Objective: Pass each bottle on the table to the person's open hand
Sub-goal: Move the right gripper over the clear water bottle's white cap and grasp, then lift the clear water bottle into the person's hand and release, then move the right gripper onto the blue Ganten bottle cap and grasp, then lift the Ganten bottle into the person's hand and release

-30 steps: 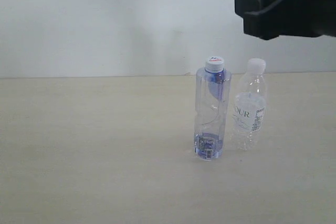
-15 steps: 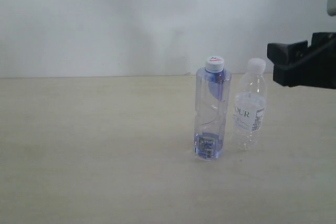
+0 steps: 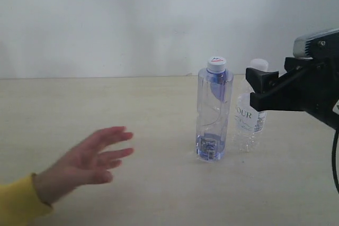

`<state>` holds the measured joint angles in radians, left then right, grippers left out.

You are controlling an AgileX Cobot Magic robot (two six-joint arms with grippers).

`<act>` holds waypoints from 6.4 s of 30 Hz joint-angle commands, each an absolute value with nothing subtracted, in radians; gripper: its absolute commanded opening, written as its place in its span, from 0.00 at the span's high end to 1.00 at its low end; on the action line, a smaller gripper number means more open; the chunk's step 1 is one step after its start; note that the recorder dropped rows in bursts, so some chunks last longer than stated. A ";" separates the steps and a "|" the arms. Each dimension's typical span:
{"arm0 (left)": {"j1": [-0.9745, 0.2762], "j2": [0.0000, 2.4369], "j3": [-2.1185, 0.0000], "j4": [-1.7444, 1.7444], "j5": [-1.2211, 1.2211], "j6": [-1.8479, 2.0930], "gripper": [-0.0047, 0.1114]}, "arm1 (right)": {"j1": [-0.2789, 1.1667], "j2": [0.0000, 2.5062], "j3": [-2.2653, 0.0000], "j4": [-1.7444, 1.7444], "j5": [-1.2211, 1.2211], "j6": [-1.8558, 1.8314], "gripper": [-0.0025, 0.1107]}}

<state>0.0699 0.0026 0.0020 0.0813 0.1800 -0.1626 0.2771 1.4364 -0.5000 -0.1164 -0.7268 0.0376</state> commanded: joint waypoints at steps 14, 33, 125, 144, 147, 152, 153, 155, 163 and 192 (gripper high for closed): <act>0.073 0.000 0.000 0.086 0.179 -0.161 0.92 | 0.269 1.618 -0.645 -0.010 -0.751 -0.039 0.35; 0.073 0.000 0.000 0.086 0.179 -0.161 0.92 | 0.259 1.709 -0.735 0.114 -0.617 -0.069 0.92; 0.073 0.000 0.000 0.086 0.179 -0.161 0.92 | 0.704 1.530 -0.686 0.587 -0.823 -0.583 0.28; 0.073 0.000 0.000 0.086 0.179 -0.161 0.92 | 0.568 1.618 -0.688 0.212 -0.803 -0.271 0.28; 0.073 0.000 0.000 0.086 0.179 -0.161 0.92 | 0.568 1.629 -0.688 0.236 -0.826 -0.271 0.28; 0.073 0.000 0.000 0.086 0.179 -0.161 0.92 | 0.568 1.631 -0.688 0.233 -0.829 -0.289 0.40; 0.073 0.000 0.000 0.086 0.179 -0.161 0.92 | 0.568 1.636 -0.688 0.233 -0.829 -0.289 0.45; 0.073 0.000 0.000 0.086 0.179 -0.161 0.92 | 0.568 1.652 -0.688 0.233 -0.829 -0.289 0.53; 0.073 0.000 0.000 0.086 0.179 -0.161 0.92 | 0.568 1.675 -0.688 0.231 -0.860 -0.287 0.98; 0.073 0.000 0.000 0.086 0.179 -0.161 0.92 | 0.879 1.406 -0.691 0.086 -0.757 -0.136 0.98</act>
